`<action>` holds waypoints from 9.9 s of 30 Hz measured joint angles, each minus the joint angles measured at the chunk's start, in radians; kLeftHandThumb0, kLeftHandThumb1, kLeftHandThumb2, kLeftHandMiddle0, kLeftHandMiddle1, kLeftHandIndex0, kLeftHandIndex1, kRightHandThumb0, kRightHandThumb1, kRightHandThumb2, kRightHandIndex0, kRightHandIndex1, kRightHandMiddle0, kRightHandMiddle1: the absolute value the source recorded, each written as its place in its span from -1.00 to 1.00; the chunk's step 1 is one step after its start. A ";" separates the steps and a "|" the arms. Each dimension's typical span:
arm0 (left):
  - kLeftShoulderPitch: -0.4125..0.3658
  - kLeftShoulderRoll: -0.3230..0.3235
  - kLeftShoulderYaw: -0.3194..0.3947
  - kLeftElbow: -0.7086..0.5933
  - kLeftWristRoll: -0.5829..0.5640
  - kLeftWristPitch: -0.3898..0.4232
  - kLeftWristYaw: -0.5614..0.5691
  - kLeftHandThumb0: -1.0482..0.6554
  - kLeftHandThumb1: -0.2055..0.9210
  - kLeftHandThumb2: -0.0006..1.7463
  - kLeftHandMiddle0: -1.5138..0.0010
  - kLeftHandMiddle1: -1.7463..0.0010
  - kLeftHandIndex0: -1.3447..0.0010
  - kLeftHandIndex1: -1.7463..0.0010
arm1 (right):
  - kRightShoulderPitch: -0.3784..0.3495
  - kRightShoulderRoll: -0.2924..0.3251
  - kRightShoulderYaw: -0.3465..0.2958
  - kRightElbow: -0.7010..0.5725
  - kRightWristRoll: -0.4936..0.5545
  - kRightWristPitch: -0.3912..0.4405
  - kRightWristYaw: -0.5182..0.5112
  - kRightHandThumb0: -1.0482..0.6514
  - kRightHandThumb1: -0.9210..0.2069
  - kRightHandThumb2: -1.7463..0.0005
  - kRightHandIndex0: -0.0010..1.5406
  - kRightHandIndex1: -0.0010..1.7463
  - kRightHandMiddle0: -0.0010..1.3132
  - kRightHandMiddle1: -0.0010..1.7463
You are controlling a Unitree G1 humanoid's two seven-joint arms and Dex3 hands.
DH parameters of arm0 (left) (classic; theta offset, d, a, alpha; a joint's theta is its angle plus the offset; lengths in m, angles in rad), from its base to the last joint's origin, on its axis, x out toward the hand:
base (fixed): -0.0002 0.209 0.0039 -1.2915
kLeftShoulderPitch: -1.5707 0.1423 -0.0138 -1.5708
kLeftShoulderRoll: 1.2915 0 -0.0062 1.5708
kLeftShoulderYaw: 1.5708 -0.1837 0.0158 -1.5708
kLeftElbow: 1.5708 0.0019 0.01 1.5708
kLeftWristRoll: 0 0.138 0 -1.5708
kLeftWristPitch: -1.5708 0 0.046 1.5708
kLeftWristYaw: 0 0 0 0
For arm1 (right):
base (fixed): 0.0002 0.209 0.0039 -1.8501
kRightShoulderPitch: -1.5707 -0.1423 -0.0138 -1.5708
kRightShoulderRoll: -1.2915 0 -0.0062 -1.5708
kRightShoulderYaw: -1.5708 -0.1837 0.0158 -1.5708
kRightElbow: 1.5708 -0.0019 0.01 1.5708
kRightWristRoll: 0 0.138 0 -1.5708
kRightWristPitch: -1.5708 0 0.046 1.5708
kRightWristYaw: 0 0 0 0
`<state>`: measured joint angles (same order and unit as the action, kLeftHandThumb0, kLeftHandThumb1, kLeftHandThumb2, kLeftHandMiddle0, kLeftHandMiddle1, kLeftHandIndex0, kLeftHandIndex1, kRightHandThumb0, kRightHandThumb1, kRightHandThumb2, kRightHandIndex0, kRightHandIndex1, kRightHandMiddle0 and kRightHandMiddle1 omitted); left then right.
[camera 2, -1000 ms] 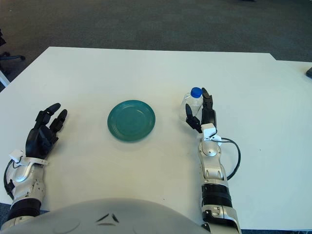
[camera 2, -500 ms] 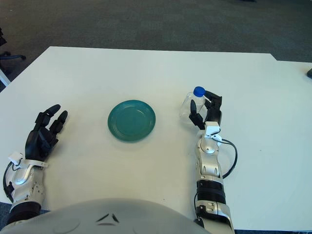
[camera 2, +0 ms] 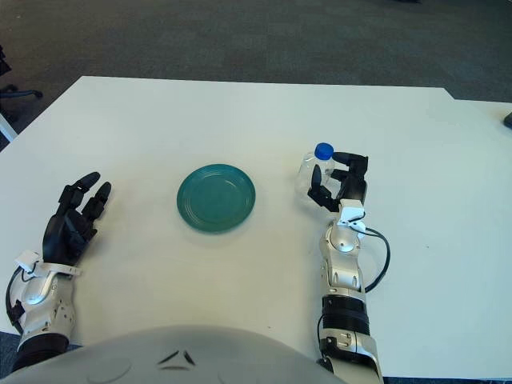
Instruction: Put the bottle into the plate.
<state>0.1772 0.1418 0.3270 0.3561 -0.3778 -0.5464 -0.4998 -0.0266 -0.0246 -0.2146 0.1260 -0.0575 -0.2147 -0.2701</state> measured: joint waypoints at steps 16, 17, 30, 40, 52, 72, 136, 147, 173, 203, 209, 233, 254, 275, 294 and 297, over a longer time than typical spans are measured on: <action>0.006 -0.015 -0.019 -0.011 0.018 -0.001 0.025 -0.83 1.00 0.11 0.62 1.00 1.00 0.15 | 0.007 -0.005 -0.013 -0.037 0.014 0.000 0.035 -0.30 -0.10 -0.35 0.03 1.00 -0.18 1.00; 0.006 -0.016 -0.020 -0.012 0.019 -0.001 0.026 -0.83 1.00 0.11 0.62 1.00 1.00 0.15 | 0.007 -0.005 -0.014 -0.039 0.015 0.000 0.036 -0.30 -0.10 -0.35 0.03 1.00 -0.18 1.00; 0.009 -0.026 -0.033 -0.022 0.034 -0.002 0.042 -0.83 1.00 0.11 0.62 1.00 1.00 0.15 | 0.010 -0.008 -0.024 -0.063 0.020 0.008 0.049 -0.30 -0.10 -0.36 0.04 1.00 -0.18 1.00; 0.013 -0.030 -0.045 -0.033 0.038 -0.002 0.053 -0.83 1.00 0.11 0.62 1.00 1.00 0.15 | 0.011 -0.026 -0.022 -0.076 0.014 0.009 0.067 -0.29 -0.13 -0.31 0.04 1.00 -0.17 0.96; 0.021 -0.032 -0.056 -0.043 0.042 -0.002 0.065 -0.83 1.00 0.11 0.62 1.00 1.00 0.15 | 0.016 -0.051 0.014 -0.086 -0.003 0.049 0.117 -0.22 -0.95 0.54 -0.47 -0.08 -0.55 0.72; 0.026 -0.036 -0.070 -0.052 0.045 -0.001 0.082 -0.83 1.00 0.11 0.62 1.00 1.00 0.15 | -0.029 -0.195 0.125 -0.032 -0.154 0.145 0.199 -0.97 -1.00 0.49 -0.65 -0.98 -1.00 -0.32; 0.043 -0.063 -0.095 -0.089 0.073 0.005 0.112 -0.83 1.00 0.11 0.62 1.00 1.00 0.15 | -0.140 -0.295 0.240 0.078 -0.242 0.175 0.260 -1.00 -1.00 0.38 -0.85 -0.99 -1.00 -0.52; 0.041 -0.066 -0.102 -0.088 0.084 0.004 0.122 -0.83 1.00 0.11 0.62 1.00 1.00 0.15 | -0.142 -0.305 0.246 0.080 -0.251 0.168 0.261 -1.00 -1.00 0.39 -0.82 -0.99 -1.00 -0.44; 0.025 -0.083 -0.117 -0.081 0.123 -0.003 0.156 -0.83 1.00 0.11 0.62 1.00 1.00 0.15 | -0.277 -0.418 0.309 -0.030 -0.402 0.275 0.343 -1.00 -1.00 0.43 -0.73 -0.98 -1.00 -0.19; 0.015 -0.099 -0.145 -0.080 0.159 -0.003 0.192 -0.83 1.00 0.11 0.62 1.00 1.00 0.15 | -0.473 -0.598 0.474 0.242 -0.549 -0.169 0.384 -1.00 -1.00 0.50 -0.77 -1.00 -1.00 -0.13; 0.015 -0.101 -0.148 -0.081 0.163 -0.003 0.193 -0.83 1.00 0.11 0.62 1.00 1.00 0.15 | -0.507 -0.624 0.504 0.309 -0.610 -0.273 0.334 -0.97 -1.00 0.58 -0.75 -0.99 -1.00 -0.13; 0.021 -0.103 -0.152 -0.087 0.165 -0.003 0.194 -0.83 1.00 0.11 0.62 1.00 1.00 0.15 | -0.604 -0.658 0.594 0.475 -0.762 -0.436 0.205 -0.78 -0.99 0.81 -0.71 -0.99 -1.00 -0.23; 0.047 -0.111 -0.161 -0.116 0.165 -0.003 0.194 -0.83 1.00 0.11 0.62 1.00 1.00 0.15 | -0.716 -0.715 0.742 0.627 -0.946 -0.642 0.038 -0.68 -1.00 0.75 -0.73 -0.99 -1.00 -0.50; 0.114 -0.132 -0.182 -0.185 0.164 -0.003 0.195 -0.83 1.00 0.11 0.62 1.00 1.00 0.15 | -0.824 -0.733 0.921 0.784 -1.136 -0.767 -0.257 -0.72 -1.00 0.66 -0.65 -0.98 -1.00 -0.37; 0.146 -0.153 -0.209 -0.222 0.190 -0.006 0.220 -0.83 1.00 0.11 0.62 1.00 1.00 0.15 | -0.905 -0.735 1.062 0.904 -1.215 -0.805 -0.401 -0.69 -1.00 0.68 -0.61 -0.99 -1.00 -0.31; 0.153 -0.159 -0.217 -0.231 0.195 -0.006 0.226 -0.83 1.00 0.11 0.62 1.00 1.00 0.15 | -0.915 -0.733 1.079 0.920 -1.217 -0.807 -0.414 -0.69 -1.00 0.70 -0.60 -0.98 -1.00 -0.29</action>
<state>0.3306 -0.0168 0.1101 0.1247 -0.1829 -0.5522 -0.2734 -0.9413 -0.7576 0.8640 1.0463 -1.2749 -1.0220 -0.6838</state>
